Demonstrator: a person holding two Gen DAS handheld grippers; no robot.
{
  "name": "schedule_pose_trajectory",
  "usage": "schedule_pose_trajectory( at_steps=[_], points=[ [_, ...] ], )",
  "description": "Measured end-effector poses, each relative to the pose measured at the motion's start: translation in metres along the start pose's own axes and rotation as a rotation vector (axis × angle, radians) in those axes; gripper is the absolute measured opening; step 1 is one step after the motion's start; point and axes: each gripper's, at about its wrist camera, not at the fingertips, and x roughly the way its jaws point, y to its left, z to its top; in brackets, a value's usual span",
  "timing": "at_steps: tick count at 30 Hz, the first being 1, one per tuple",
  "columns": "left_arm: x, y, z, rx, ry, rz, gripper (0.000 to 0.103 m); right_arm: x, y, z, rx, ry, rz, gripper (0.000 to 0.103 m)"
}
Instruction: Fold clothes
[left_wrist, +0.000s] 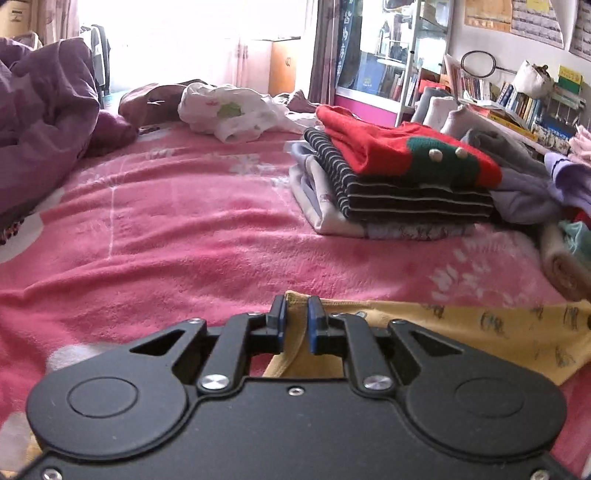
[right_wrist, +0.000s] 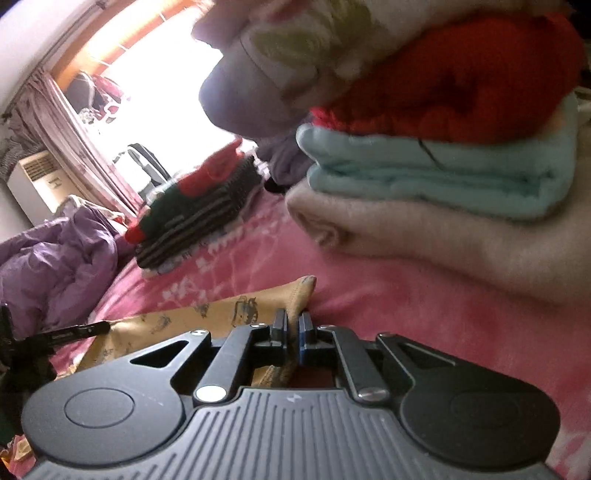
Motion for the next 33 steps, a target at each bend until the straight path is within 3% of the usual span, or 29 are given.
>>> schedule_pose_trajectory(
  at_steps=[3,4,5,7,9,13,18,21,23,24,28,30,33],
  points=[
    [0.011,-0.002,-0.004,0.02,0.065,0.029,0.016,0.005,0.001,0.003,-0.016,-0.013,-0.017,0.008],
    [0.008,-0.003,-0.004,0.019,0.058,0.039,0.024,0.007,0.001,0.004,-0.026,-0.017,-0.024,0.008],
    [0.002,-0.004,-0.003,0.013,0.042,0.051,0.041,0.008,0.002,0.004,-0.031,-0.018,-0.032,0.008],
    [-0.012,-0.011,0.0,0.027,0.002,0.077,0.051,0.009,0.001,0.004,-0.033,-0.013,-0.042,0.008],
    [-0.028,-0.023,0.001,0.059,-0.041,0.098,0.051,0.006,0.0,0.005,-0.015,-0.009,-0.032,0.01],
    [-0.047,-0.06,-0.003,0.103,-0.059,-0.006,0.05,-0.001,-0.007,0.007,0.05,-0.01,-0.02,0.039],
    [-0.053,-0.113,-0.028,0.142,-0.028,-0.109,0.047,0.008,-0.017,0.01,0.103,-0.019,-0.007,0.039],
    [-0.038,-0.133,-0.049,0.187,0.049,-0.077,0.047,0.017,-0.013,0.01,0.076,0.002,0.024,0.039],
    [-0.036,-0.139,-0.059,0.206,0.044,-0.043,0.044,0.018,-0.009,0.01,0.048,0.001,0.032,0.019],
    [-0.042,-0.139,-0.058,0.185,0.02,-0.061,0.045,0.017,-0.007,0.009,0.032,-0.013,0.018,0.01],
    [-0.038,-0.141,-0.059,0.159,0.043,-0.087,0.046,0.007,0.0,0.01,-0.02,-0.088,-0.043,0.01],
    [-0.043,-0.142,-0.06,0.154,0.041,-0.083,0.048,0.012,0.0,0.009,-0.023,-0.065,-0.061,0.011],
    [-0.065,-0.14,-0.062,0.121,0.002,-0.081,0.049,0.016,0.0,0.01,-0.028,-0.04,-0.098,0.021]
  ],
)
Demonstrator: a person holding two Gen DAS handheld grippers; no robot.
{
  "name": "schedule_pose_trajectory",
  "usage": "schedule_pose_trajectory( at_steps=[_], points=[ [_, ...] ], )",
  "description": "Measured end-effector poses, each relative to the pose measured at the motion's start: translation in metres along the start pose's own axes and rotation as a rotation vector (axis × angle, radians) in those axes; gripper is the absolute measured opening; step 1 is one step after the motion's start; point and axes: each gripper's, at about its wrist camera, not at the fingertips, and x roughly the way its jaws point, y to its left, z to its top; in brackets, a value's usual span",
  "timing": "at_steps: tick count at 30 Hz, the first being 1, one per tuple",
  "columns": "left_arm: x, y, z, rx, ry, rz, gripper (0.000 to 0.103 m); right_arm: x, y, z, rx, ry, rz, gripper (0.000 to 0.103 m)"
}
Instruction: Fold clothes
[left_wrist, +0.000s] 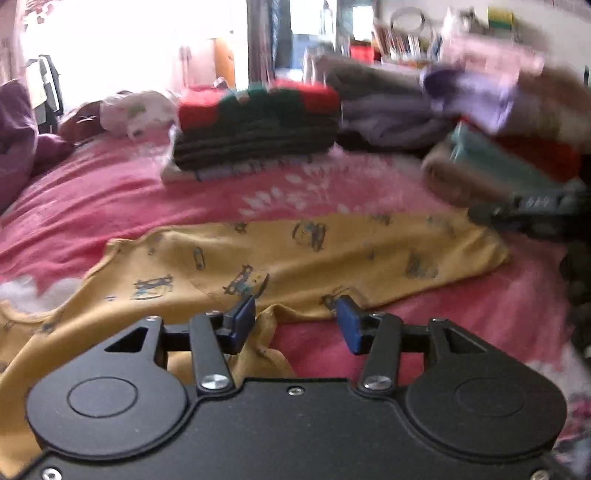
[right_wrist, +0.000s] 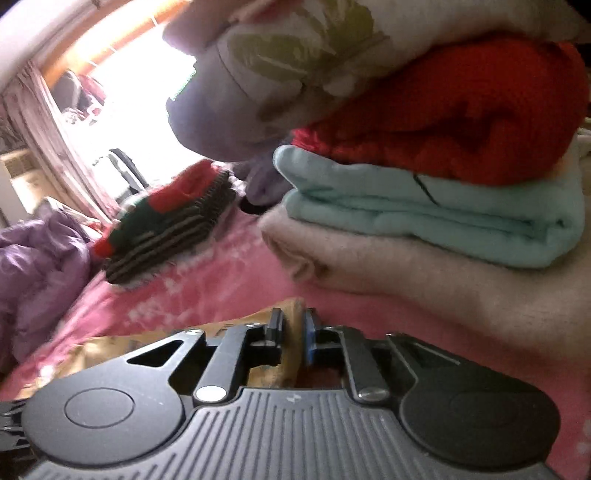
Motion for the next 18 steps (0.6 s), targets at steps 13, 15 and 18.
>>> schedule_pose_trajectory(
  at_steps=[13,15,18],
  points=[
    [-0.152,0.045,-0.097,-0.227,-0.015,0.097,0.054,-0.065,0.06,-0.031,-0.184,0.007,0.182,0.048],
    [-0.176,0.056,-0.12,-0.322,-0.027,0.158,0.054,-0.061,0.07,-0.045,-0.168,0.108,0.287,0.048],
    [-0.204,0.079,-0.151,-0.516,-0.043,0.261,0.055,-0.054,0.08,-0.065,-0.099,0.243,0.391,0.049]
  ],
)
